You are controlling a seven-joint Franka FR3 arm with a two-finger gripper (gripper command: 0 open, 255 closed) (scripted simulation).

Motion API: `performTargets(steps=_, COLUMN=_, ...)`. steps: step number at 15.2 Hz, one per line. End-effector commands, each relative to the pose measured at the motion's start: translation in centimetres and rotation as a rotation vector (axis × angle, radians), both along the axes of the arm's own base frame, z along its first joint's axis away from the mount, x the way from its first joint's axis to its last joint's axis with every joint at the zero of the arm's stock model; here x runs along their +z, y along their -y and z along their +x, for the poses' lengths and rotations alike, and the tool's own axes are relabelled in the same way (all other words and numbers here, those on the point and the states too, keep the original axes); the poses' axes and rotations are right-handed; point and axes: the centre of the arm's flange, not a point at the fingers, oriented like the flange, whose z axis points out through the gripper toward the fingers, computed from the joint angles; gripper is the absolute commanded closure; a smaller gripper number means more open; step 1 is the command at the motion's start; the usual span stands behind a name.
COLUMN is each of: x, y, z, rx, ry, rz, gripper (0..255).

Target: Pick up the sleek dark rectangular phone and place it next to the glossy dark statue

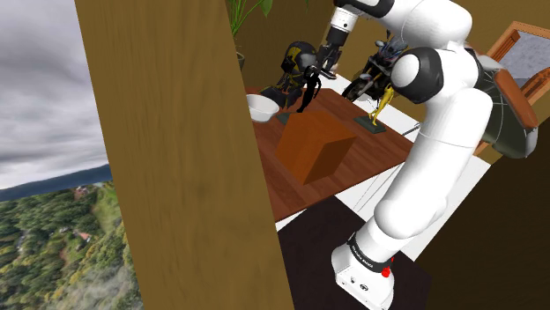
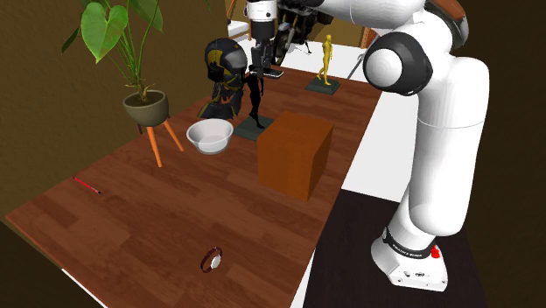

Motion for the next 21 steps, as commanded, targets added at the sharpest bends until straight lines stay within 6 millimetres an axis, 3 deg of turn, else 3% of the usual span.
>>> performTargets(steps=1, x=-1.1, y=0.0, z=-0.1, rx=0.0, ry=0.0, rz=0.0, gripper=255)
performTargets(steps=21, x=-11.6, y=0.0, z=-0.1, rx=0.0, ry=0.0, rz=0.0, gripper=255)
